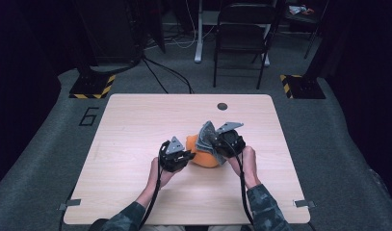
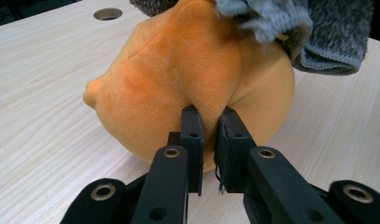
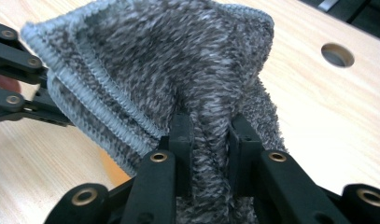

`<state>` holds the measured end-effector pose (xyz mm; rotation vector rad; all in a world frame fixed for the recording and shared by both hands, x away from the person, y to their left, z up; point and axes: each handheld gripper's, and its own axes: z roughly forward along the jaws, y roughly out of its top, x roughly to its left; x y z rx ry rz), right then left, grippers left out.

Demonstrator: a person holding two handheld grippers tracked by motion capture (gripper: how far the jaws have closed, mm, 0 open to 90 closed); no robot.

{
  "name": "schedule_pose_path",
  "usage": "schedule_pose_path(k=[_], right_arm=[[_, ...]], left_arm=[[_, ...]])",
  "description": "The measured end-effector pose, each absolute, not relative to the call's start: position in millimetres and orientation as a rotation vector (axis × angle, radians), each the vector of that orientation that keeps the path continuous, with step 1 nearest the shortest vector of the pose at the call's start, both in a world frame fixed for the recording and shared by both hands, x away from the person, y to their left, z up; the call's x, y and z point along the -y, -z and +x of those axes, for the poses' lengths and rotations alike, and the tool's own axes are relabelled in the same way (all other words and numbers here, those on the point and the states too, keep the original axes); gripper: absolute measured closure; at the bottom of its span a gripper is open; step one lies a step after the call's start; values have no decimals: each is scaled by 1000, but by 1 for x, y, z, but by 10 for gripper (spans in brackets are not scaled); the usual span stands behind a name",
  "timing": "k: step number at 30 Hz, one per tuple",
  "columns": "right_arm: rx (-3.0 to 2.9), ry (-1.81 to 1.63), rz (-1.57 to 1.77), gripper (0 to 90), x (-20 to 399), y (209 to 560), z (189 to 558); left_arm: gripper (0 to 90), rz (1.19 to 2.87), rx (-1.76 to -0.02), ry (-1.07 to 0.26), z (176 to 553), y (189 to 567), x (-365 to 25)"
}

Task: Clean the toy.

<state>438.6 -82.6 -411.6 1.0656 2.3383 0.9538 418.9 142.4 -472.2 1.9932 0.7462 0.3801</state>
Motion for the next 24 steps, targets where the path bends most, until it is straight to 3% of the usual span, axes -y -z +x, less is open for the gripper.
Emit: schedule_pose_path(k=[24], right_arm=[[-2348, -784, 1355, 747, 126, 471, 466]], left_arm=[[824, 1990, -746, -371, 418, 473, -142]])
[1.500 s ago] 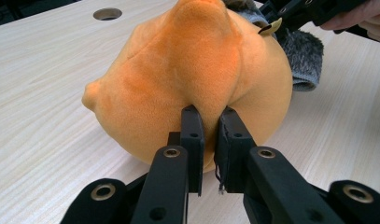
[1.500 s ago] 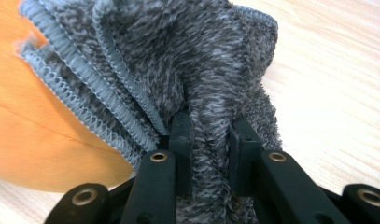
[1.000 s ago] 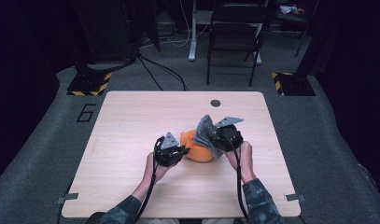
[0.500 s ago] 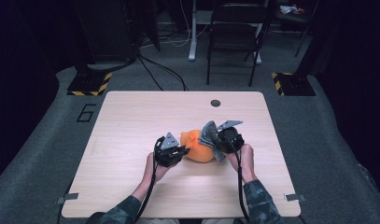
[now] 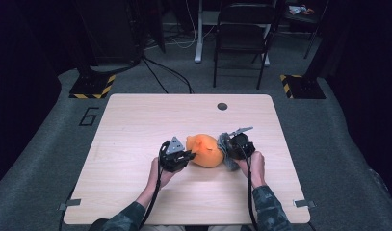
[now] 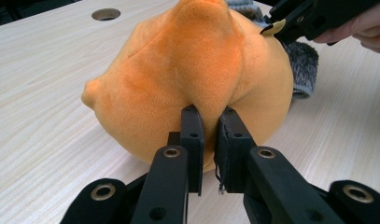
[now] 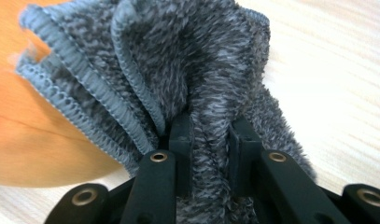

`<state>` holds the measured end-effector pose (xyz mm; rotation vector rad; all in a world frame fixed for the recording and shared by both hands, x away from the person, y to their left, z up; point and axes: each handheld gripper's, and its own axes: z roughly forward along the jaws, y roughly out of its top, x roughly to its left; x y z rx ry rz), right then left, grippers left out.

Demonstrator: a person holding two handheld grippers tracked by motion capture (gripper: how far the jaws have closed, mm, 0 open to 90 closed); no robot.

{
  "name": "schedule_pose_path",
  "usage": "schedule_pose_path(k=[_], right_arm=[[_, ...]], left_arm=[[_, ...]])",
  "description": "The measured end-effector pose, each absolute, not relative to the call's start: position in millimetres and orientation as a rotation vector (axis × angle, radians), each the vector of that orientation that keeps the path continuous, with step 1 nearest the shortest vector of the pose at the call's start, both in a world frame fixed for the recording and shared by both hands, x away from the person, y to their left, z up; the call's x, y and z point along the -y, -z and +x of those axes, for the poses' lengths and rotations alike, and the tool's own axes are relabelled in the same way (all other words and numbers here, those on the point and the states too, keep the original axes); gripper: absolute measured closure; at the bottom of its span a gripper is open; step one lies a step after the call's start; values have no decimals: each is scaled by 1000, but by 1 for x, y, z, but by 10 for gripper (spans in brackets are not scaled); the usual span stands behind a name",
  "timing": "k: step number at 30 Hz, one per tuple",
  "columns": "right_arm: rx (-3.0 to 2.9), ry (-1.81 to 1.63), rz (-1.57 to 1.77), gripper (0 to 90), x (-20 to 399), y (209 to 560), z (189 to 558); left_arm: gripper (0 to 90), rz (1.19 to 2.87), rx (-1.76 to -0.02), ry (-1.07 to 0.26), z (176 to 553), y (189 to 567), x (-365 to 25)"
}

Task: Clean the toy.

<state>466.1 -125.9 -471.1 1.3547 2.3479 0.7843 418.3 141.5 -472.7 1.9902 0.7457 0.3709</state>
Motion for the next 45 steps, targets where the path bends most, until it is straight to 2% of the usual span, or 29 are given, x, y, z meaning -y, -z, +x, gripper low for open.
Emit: schedule_pose_path(k=[7, 14, 21, 36, 39, 41, 45], right_arm=[[-2295, -834, 1341, 747, 131, 456, 458], [-2268, -981, 1211, 747, 116, 413, 436], [-2347, -914, 1161, 748, 94, 425, 440], [-2356, -924, 1189, 749, 100, 428, 454], [-2358, -928, 1201, 749, 99, 429, 454], [-2362, -927, 1189, 749, 99, 430, 455], [-2360, -932, 1193, 749, 97, 431, 455]], left_arm=[[824, 1989, -750, -372, 419, 473, -143], [821, 1983, -757, -366, 419, 473, -142], [798, 1985, -754, -371, 420, 474, -143], [457, 2075, -746, -434, 426, 481, -140], [461, 2067, -744, -443, 426, 484, -139], [497, 2062, -743, -446, 427, 486, -138], [637, 2064, -724, -477, 424, 489, -137]])
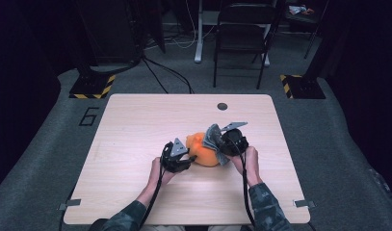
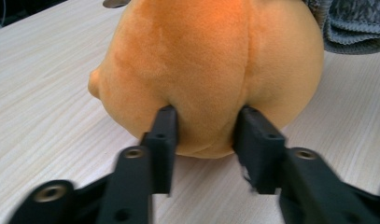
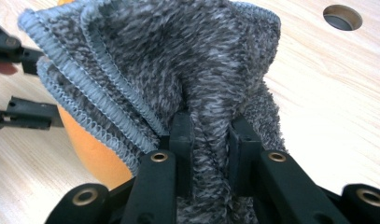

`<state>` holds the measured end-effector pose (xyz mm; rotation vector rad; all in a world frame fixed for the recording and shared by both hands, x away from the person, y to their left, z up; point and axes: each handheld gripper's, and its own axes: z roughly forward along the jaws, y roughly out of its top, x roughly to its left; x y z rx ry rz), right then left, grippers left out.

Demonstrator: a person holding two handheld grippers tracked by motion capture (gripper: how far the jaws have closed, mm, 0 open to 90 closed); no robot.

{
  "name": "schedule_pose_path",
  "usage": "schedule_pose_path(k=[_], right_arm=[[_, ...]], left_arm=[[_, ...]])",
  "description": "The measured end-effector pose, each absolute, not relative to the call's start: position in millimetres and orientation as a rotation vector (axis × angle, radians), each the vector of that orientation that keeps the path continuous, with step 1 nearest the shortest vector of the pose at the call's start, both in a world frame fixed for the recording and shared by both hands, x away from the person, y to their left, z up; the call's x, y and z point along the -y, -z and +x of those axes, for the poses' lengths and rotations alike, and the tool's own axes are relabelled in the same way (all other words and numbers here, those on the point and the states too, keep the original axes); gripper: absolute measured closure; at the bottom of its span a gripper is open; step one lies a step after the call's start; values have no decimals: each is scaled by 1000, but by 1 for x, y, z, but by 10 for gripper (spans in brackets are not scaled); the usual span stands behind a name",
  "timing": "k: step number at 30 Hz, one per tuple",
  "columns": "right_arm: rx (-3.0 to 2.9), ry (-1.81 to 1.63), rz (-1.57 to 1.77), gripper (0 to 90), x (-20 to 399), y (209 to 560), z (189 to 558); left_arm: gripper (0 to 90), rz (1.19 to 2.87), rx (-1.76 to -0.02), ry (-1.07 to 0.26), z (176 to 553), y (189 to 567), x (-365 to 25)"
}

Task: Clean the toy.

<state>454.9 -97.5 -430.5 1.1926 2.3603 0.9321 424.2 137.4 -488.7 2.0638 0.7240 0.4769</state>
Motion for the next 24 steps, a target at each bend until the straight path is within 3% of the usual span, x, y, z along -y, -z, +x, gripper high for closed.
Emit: schedule_pose_path(k=[3, 8, 24], right_arm=[[-2351, -937, 1194, 749, 98, 430, 454], [-2317, -956, 1199, 748, 101, 427, 451], [-2275, -1027, 1128, 747, 97, 403, 430]], left_arm=[[743, 2050, -722, -478, 423, 490, -137], [830, 2049, -709, -469, 420, 486, -137], [847, 1987, -766, -367, 416, 465, -139]])
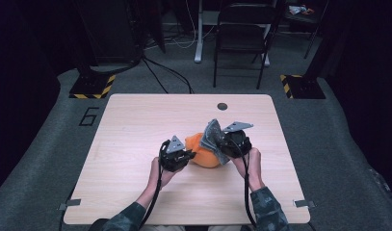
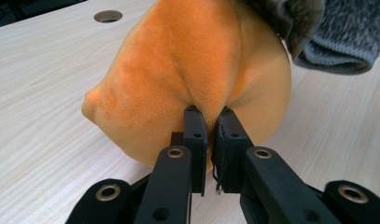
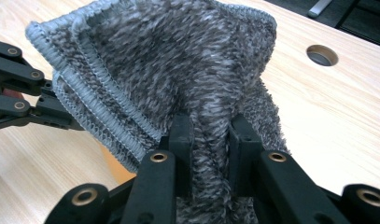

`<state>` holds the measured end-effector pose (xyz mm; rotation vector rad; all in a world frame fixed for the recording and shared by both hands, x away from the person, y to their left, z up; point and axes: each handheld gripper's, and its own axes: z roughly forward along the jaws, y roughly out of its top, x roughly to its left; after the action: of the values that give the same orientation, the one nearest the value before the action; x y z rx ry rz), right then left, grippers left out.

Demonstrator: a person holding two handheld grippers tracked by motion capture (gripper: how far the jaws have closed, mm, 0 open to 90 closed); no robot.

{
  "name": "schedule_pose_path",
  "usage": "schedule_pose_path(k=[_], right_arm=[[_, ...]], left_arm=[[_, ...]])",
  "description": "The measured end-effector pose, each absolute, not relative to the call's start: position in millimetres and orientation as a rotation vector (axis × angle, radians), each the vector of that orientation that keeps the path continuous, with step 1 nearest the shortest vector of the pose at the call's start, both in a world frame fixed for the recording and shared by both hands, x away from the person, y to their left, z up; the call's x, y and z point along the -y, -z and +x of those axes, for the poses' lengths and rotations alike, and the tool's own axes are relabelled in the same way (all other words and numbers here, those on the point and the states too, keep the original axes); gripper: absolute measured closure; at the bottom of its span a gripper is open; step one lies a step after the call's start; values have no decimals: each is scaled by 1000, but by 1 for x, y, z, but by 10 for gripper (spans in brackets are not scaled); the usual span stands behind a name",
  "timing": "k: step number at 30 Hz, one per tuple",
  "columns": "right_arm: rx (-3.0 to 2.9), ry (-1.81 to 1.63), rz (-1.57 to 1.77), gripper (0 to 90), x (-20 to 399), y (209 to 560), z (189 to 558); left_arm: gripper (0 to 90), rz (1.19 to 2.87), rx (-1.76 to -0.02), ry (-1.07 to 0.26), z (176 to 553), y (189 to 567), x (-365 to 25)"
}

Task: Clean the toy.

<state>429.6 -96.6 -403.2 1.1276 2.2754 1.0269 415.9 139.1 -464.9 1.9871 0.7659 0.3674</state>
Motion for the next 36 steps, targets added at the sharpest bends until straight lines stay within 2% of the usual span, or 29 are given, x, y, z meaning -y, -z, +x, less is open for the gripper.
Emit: schedule_pose_path(k=[7, 23, 28, 36], right_arm=[[-2290, -950, 1123, 747, 88, 413, 436], [-2338, -817, 1344, 747, 125, 467, 458], [-2314, -828, 1334, 747, 127, 459, 455], [-2268, -1013, 1181, 746, 110, 406, 434]], left_arm=[[845, 1988, -777, -360, 418, 468, -141], [836, 1988, -762, -367, 420, 470, -143], [836, 1987, -766, -372, 421, 470, -145], [835, 1986, -768, -371, 421, 471, -145]])
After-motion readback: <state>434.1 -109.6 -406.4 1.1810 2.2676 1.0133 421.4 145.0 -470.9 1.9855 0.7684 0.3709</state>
